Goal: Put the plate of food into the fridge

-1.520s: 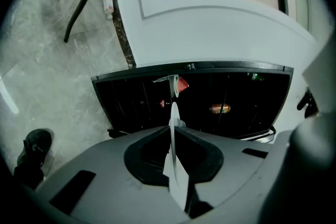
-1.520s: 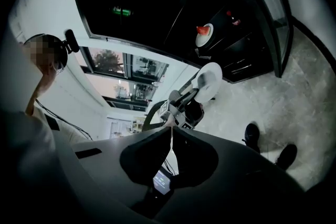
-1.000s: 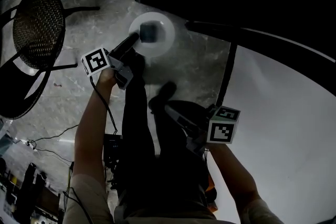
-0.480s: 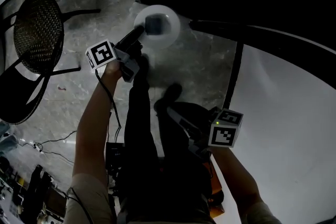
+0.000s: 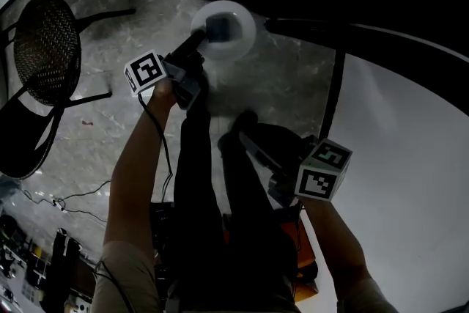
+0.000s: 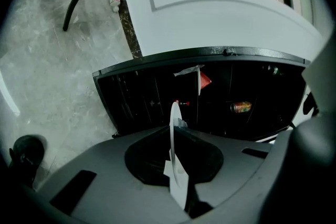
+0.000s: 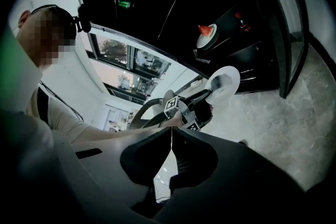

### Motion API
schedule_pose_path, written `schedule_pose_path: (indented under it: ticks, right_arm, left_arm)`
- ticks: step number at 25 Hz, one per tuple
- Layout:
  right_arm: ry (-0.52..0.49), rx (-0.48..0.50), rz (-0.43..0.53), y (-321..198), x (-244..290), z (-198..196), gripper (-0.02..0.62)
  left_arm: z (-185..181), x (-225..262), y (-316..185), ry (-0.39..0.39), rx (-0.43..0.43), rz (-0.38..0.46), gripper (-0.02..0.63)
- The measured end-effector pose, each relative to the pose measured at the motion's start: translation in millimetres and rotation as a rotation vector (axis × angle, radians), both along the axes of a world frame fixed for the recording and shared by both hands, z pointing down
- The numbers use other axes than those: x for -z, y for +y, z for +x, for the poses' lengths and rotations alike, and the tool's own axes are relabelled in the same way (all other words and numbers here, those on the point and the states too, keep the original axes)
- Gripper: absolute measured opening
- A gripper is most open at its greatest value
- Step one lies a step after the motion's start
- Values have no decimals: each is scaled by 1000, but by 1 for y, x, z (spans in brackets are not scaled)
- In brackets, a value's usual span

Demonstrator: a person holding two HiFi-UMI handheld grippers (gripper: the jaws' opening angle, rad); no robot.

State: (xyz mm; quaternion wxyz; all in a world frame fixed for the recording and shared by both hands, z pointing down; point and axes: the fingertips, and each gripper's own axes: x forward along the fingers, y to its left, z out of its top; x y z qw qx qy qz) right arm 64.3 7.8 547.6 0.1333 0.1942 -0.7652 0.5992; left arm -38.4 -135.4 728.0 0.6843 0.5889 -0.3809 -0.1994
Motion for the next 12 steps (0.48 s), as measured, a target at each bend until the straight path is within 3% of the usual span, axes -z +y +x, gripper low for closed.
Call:
schedule_pose_path:
  ticks: [12]
  right_arm:
    - [17,62,-4,7,-26,-2,25]
  left_arm:
    - [-10,-18,-24,-18,50,-1,18]
